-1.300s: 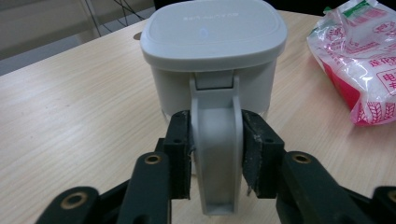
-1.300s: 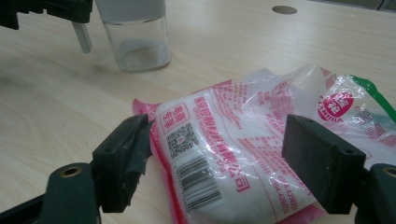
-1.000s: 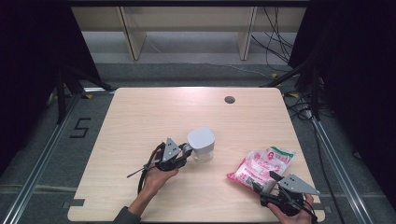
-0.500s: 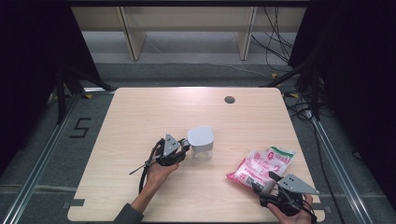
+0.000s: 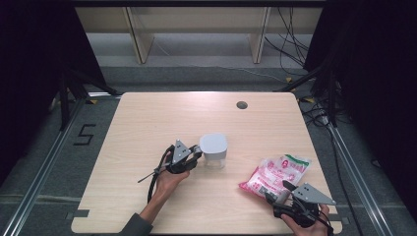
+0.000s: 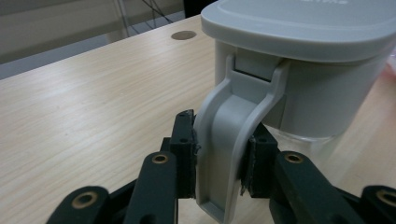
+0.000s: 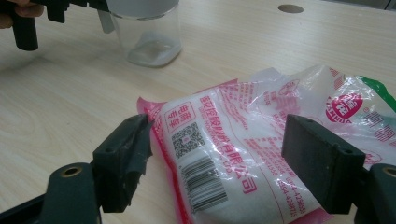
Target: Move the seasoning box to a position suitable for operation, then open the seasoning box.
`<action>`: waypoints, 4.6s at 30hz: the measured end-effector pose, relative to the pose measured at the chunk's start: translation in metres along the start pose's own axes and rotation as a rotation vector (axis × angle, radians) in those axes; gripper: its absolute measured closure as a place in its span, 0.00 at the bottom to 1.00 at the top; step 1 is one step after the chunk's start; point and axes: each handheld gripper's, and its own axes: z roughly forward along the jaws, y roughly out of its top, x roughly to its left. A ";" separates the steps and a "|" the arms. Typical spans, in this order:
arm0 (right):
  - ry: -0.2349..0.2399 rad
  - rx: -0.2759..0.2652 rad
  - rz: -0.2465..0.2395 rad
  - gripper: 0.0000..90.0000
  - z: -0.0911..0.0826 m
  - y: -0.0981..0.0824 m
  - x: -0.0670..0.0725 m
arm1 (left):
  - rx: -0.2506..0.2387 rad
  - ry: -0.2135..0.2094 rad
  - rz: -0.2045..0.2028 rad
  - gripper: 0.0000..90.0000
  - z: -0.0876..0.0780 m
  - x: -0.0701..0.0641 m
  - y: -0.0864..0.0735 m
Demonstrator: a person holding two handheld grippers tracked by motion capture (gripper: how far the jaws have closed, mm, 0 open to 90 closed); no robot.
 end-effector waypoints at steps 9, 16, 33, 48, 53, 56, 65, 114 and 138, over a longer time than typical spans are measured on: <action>-0.004 0.001 0.025 0.27 -0.002 -0.001 0.001 | 0.013 0.017 -0.019 0.78 0.002 0.006 0.001; 0.006 -0.009 0.029 0.27 -0.001 -0.001 -0.001 | 0.018 0.080 0.009 0.80 0.005 0.004 0.002; 0.004 -0.006 0.018 0.27 -0.001 -0.001 -0.003 | 0.010 0.022 -0.020 0.79 -0.005 -0.005 -0.002; 0.010 -0.005 0.022 0.27 -0.001 -0.001 -0.003 | 0.062 -0.039 -0.023 0.39 -0.029 0.005 0.013; 0.004 -0.011 0.000 0.27 0.001 -0.001 -0.004 | 0.037 -0.062 -0.051 0.36 -0.043 0.009 0.025; 0.003 -0.013 0.013 0.27 -0.001 -0.001 -0.003 | 0.025 -0.091 -0.006 0.46 -0.050 0.009 0.030; 0.007 0.013 0.020 0.26 0.000 -0.002 -0.001 | -0.024 -0.076 0.063 0.89 -0.061 0.004 0.040; 0.118 -0.063 -0.123 0.72 0.087 0.055 0.029 | -0.062 -0.134 -0.010 0.98 -0.025 0.006 0.050; 0.171 -0.070 -0.095 1.00 0.111 0.074 0.027 | -0.059 -0.142 -0.032 0.98 -0.027 0.010 0.048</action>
